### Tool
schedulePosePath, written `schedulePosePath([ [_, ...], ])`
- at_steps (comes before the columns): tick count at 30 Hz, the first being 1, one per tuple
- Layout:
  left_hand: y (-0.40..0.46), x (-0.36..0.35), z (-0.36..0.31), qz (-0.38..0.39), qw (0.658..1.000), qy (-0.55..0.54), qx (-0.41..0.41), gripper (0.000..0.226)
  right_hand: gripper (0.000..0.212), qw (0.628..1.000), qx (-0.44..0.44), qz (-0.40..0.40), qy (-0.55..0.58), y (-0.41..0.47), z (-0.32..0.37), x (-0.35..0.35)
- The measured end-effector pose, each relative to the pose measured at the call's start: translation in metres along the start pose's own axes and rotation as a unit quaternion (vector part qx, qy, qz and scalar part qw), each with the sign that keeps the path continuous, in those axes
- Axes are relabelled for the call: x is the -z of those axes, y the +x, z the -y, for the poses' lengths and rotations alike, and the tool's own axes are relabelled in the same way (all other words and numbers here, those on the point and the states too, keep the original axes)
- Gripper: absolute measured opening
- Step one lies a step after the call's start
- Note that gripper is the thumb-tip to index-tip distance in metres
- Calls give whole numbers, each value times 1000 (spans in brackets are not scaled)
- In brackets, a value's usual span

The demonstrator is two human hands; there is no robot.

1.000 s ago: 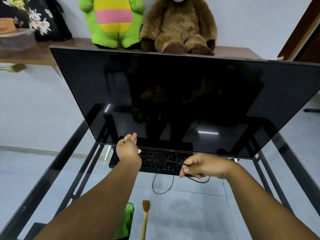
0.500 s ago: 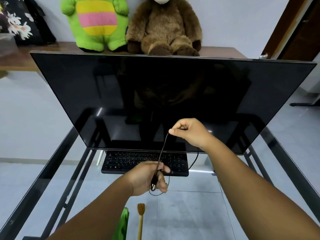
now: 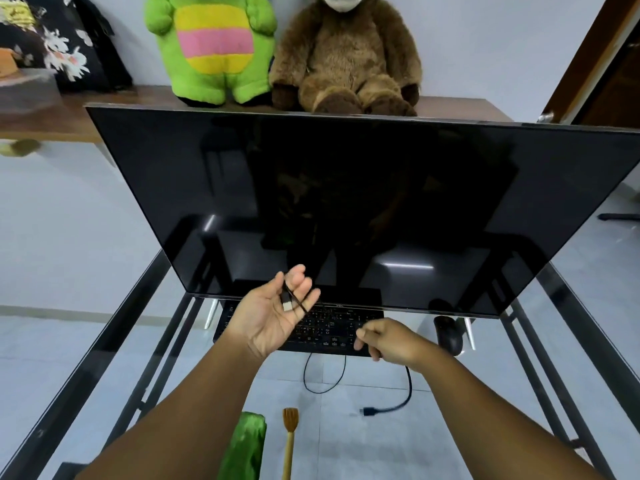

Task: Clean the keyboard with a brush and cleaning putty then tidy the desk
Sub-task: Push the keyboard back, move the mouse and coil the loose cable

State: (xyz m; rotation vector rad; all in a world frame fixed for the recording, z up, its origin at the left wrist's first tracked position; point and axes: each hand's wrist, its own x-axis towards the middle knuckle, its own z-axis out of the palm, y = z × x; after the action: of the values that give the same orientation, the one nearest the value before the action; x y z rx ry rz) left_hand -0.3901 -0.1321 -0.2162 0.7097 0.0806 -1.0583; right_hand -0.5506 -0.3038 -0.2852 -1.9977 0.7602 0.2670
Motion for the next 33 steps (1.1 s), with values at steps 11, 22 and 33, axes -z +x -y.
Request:
schedulePosePath([
  [11,38,25,-8,-247,939,75,-227,29,18,982,45,180,-45,-35,34,25],
  [22,26,35,33,-76,893,444,-10,29,25,955,230,159,94,-48,72,71],
  [33,-17,8,46,176,895,375,167,56,38,929,117,-136,324,0,74,58],
])
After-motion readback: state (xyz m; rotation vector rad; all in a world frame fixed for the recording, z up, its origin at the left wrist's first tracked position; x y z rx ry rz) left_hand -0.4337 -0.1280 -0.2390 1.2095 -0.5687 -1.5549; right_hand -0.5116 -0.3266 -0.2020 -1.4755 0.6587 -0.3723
